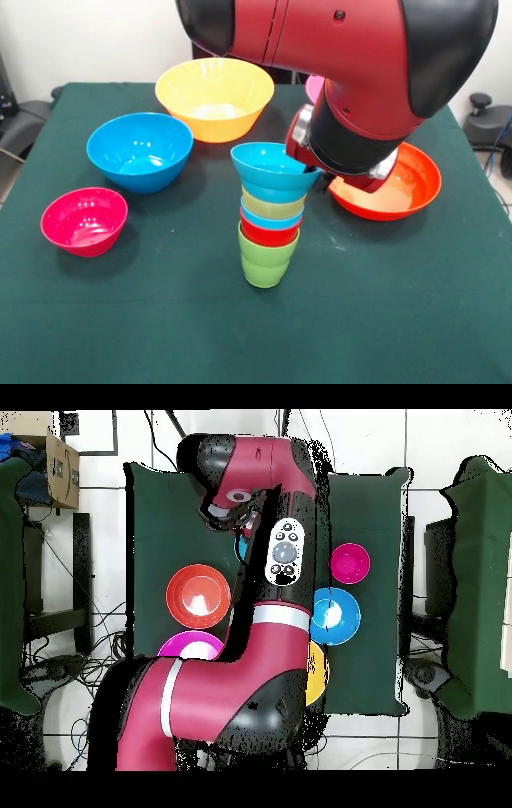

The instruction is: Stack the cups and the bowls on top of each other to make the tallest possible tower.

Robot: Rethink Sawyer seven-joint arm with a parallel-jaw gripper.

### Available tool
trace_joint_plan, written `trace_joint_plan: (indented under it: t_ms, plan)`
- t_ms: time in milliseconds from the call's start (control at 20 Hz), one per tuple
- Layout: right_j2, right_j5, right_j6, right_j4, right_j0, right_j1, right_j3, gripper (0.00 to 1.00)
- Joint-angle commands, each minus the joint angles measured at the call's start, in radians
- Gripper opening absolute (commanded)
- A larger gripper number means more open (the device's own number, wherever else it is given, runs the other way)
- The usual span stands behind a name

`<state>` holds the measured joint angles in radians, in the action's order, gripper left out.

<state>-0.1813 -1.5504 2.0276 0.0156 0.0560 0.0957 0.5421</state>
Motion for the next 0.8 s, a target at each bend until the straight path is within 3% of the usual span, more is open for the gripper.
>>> trace_joint_plan:
  t_ms: [50,500,800]
  plan:
    - [0.089,0.101,0.111,0.020,-0.005,-0.054,0.027,0.00]
    - [0.071,0.153,0.077,-0.001,-0.005,-0.044,0.071,0.00]
    - [0.055,0.114,0.055,-0.020,0.002,-0.083,-0.022,0.00]
